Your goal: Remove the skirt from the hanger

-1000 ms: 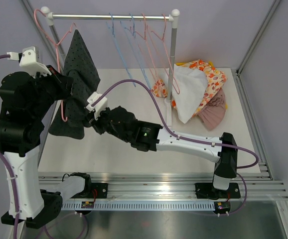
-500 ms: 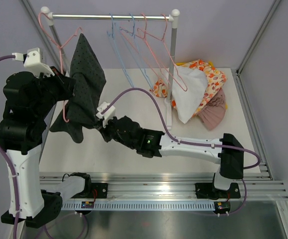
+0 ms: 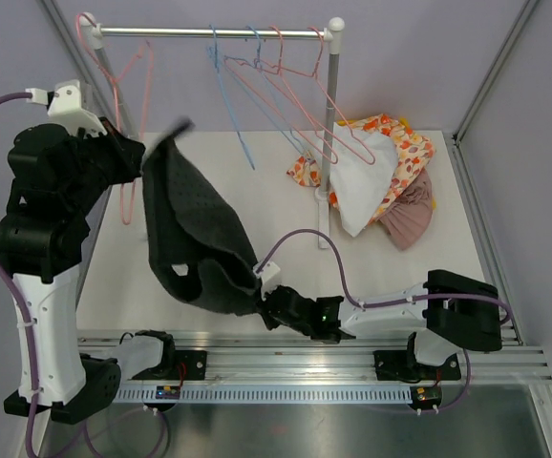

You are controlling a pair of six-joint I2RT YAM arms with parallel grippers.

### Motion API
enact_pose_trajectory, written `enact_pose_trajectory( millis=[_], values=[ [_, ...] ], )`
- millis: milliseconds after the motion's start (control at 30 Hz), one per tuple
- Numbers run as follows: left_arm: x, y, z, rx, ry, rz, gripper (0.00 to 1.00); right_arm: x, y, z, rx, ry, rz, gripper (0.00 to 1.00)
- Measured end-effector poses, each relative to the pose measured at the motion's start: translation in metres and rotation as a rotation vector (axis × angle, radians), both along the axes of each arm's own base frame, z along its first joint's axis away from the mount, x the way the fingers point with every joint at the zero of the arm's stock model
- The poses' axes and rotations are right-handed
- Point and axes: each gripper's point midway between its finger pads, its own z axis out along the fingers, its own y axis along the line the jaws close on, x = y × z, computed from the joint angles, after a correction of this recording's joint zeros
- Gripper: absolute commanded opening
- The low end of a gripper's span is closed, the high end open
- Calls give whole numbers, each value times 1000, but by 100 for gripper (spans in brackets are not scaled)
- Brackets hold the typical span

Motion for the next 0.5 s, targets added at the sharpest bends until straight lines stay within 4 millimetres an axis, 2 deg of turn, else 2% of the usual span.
enact_pose_trajectory(
  millis=[33, 100, 167, 200, 267, 333, 467, 500],
  values=[
    [1, 1, 10, -1, -35, 5, 0, -4, -8, -9, -33, 11, -4, 0],
    [0, 3, 26, -5, -88, 16, 0, -6, -20, -15, -74, 13, -23, 0],
    [-4, 6, 31, -1, -110, 24, 0, -3, -30, -4, -85, -8, -52, 0],
    [-4, 7, 35, 2, -128, 28, 0, 1, -35, 8, -75, -30, -70, 0],
    [-5, 9, 39, 10, -149, 35, 0, 8, -48, 43, -35, -86, -107, 0],
    [-6, 11, 37, 19, -159, 45, 0, 17, -64, 87, 16, -159, -143, 0],
    [-10, 14, 12, 29, -125, 56, 0, 33, -111, 200, 167, -349, -238, 0],
    [-12, 14, 3, 31, -109, 57, 0, 38, -129, 236, 207, -411, -279, 0]
  ],
)
